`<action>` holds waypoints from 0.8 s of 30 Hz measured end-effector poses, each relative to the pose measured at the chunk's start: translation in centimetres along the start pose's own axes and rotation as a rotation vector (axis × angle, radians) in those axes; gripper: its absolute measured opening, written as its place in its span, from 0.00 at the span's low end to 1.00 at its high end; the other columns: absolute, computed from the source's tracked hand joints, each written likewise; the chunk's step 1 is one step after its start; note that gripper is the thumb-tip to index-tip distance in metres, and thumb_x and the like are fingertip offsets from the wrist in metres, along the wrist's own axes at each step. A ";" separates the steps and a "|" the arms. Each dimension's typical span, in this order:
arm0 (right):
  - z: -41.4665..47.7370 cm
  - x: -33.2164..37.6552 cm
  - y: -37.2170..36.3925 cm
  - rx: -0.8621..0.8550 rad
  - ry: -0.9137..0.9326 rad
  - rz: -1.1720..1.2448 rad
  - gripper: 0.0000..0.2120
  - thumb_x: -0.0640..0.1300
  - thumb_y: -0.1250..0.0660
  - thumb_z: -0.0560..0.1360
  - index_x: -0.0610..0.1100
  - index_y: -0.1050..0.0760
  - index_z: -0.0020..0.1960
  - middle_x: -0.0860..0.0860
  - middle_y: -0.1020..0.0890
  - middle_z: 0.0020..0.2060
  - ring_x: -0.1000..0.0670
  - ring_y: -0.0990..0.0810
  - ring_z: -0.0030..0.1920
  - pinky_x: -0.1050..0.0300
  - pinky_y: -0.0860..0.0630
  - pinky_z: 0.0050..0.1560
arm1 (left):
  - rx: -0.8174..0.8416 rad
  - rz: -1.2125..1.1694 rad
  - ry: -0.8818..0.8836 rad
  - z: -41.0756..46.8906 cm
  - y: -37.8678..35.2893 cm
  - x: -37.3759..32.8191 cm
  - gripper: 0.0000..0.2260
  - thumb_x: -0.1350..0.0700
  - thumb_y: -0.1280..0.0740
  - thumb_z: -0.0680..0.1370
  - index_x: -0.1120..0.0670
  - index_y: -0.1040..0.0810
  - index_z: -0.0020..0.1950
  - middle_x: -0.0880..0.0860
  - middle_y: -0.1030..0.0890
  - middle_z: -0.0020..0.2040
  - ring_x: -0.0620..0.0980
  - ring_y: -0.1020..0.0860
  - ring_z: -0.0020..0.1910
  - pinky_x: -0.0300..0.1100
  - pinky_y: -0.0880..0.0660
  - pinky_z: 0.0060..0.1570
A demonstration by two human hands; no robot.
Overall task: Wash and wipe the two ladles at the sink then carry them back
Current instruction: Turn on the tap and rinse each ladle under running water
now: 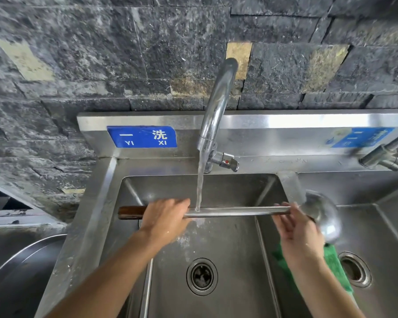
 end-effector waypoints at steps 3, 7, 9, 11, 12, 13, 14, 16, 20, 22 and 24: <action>-1.8 -4.2 -2.3 0.028 -0.083 -0.157 0.03 0.35 0.33 0.81 0.38 0.21 0.53 0.40 0.15 0.54 0.50 0.12 0.43 0.52 0.14 0.46 | 0.000 0.021 -0.004 -0.9 0.3 0.9 0.09 0.44 0.35 0.80 0.49 0.26 0.51 0.45 0.20 0.43 0.45 0.26 0.36 0.37 0.29 0.38; -5.2 -8.8 -4.8 0.118 -0.106 -0.280 0.07 0.38 0.33 0.82 0.35 0.18 0.52 0.44 0.19 0.38 0.50 0.20 0.35 0.61 0.18 0.37 | 0.025 -0.008 -0.018 -1.3 0.4 0.8 0.06 0.48 0.38 0.81 0.50 0.26 0.53 0.46 0.20 0.43 0.46 0.21 0.39 0.39 0.26 0.40; -6.4 -11.1 -6.0 0.144 -0.131 -0.263 0.09 0.39 0.32 0.82 0.34 0.17 0.50 0.42 0.20 0.39 0.49 0.22 0.36 0.60 0.23 0.35 | 0.025 -0.007 -0.010 -1.4 0.4 0.9 0.06 0.48 0.38 0.81 0.50 0.27 0.52 0.47 0.18 0.45 0.49 0.18 0.41 0.42 0.27 0.38; -7.7 -12.9 -7.0 0.160 -0.170 -0.212 0.09 0.39 0.32 0.82 0.33 0.18 0.51 0.40 0.18 0.41 0.47 0.19 0.38 0.58 0.20 0.37 | 0.017 -0.010 0.016 -1.8 0.4 1.4 0.06 0.48 0.37 0.80 0.49 0.27 0.51 0.48 0.17 0.45 0.51 0.17 0.42 0.44 0.26 0.38; -8.4 -13.5 -7.4 0.170 -0.191 -0.191 0.09 0.39 0.32 0.82 0.32 0.19 0.52 0.40 0.17 0.41 0.47 0.17 0.39 0.57 0.18 0.40 | 0.017 -0.025 0.035 -2.1 0.3 1.9 0.05 0.48 0.37 0.80 0.49 0.27 0.50 0.48 0.17 0.46 0.51 0.17 0.43 0.45 0.25 0.39; -8.9 -14.0 -7.6 0.178 -0.215 -0.189 0.09 0.38 0.33 0.82 0.31 0.20 0.53 0.40 0.15 0.43 0.46 0.14 0.42 0.57 0.16 0.44 | 0.025 -0.035 0.054 -2.5 0.3 2.4 0.05 0.48 0.37 0.80 0.49 0.27 0.50 0.48 0.17 0.46 0.50 0.17 0.44 0.45 0.25 0.40; -9.4 -14.5 -7.8 0.193 -0.249 -0.193 0.08 0.38 0.33 0.82 0.32 0.20 0.53 0.39 0.14 0.45 0.46 0.13 0.44 0.56 0.15 0.47 | 0.033 -0.032 0.070 -3.0 0.1 3.1 0.05 0.47 0.36 0.80 0.48 0.26 0.50 0.48 0.17 0.47 0.49 0.17 0.45 0.44 0.25 0.42; -10.3 -14.9 -8.1 0.235 -0.325 -0.283 0.09 0.38 0.34 0.83 0.32 0.20 0.54 0.37 0.13 0.49 0.45 0.12 0.46 0.53 0.15 0.51 | 0.015 0.005 0.076 -4.1 0.0 4.4 0.07 0.46 0.36 0.79 0.47 0.24 0.54 0.47 0.17 0.48 0.49 0.17 0.45 0.44 0.24 0.41; -11.4 -14.2 -8.0 0.370 -0.273 -0.798 0.10 0.40 0.34 0.82 0.34 0.18 0.49 0.42 0.13 0.38 0.47 0.16 0.35 0.52 0.17 0.43 | 0.076 0.076 0.078 -6.1 -0.6 6.6 0.07 0.48 0.30 0.73 0.48 0.22 0.49 0.49 0.16 0.38 0.52 0.17 0.33 0.45 0.24 0.31; -11.2 -13.1 -8.2 0.422 0.074 -1.028 0.09 0.42 0.33 0.81 0.43 0.16 0.44 0.48 0.14 0.33 0.51 0.18 0.30 0.56 0.21 0.35 | 0.076 0.072 0.093 -6.9 -0.4 7.5 0.07 0.50 0.27 0.71 0.49 0.22 0.44 0.48 0.18 0.32 0.49 0.20 0.27 0.42 0.25 0.27; -11.1 -12.5 -8.9 0.468 0.524 -1.182 0.08 0.43 0.32 0.80 0.51 0.19 0.44 0.54 0.15 0.34 0.54 0.18 0.35 0.57 0.22 0.39 | 0.071 0.045 0.127 -7.7 -0.5 8.4 0.05 0.49 0.30 0.75 0.49 0.22 0.46 0.47 0.20 0.33 0.44 0.24 0.26 0.37 0.27 0.27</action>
Point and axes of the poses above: each hand's wrist, its own z-axis towards the middle knuckle, its own y-axis out of the back of the hand, x = y × z, the point moved 5 cm from there along z, towards the middle knuckle
